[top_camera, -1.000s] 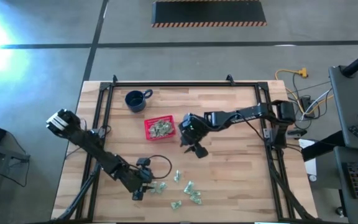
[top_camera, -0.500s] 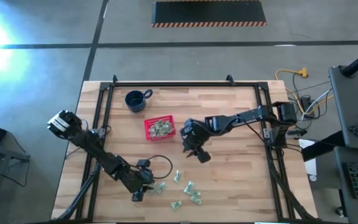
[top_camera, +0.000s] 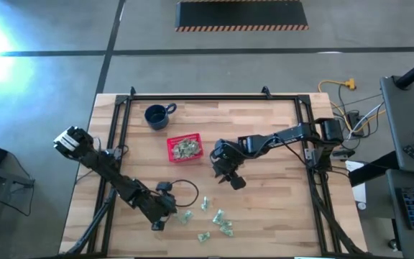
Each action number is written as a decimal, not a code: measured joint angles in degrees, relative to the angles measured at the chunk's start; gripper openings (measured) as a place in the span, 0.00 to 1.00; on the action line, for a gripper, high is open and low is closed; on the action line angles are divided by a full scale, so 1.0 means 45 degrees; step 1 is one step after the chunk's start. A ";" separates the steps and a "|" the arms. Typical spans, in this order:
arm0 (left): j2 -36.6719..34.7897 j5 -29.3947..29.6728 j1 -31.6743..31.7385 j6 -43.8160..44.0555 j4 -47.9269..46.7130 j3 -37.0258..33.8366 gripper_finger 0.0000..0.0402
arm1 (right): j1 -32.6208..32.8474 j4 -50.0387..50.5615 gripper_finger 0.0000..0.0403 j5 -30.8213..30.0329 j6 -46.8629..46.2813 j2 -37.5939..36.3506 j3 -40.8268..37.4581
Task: Pick and place items into bin
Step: Put the green stevia packet into the red bin
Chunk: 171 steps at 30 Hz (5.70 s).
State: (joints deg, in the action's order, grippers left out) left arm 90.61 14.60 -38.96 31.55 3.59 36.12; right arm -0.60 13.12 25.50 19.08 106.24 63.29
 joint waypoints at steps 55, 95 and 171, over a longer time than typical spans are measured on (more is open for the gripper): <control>-0.4341 0.4403 0.7875 -0.6441 -0.2752 0.0005 0.40 | 0.2975 -0.4752 0.29 -0.1035 -0.1569 -0.0515 -0.2110; -0.8602 0.2670 0.3439 -0.5739 -0.2814 0.0005 0.41 | 0.2429 -0.5245 0.21 -0.0991 -0.0474 0.3390 0.0651; -0.1151 0.0789 0.0947 -0.1147 0.0081 0.0078 0.41 | -0.1060 0.0896 0.39 0.0058 0.1355 0.1486 0.3058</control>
State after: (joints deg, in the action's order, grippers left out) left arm 85.43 18.15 -34.70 26.40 3.96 36.47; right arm -5.37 17.16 25.76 25.18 112.92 77.05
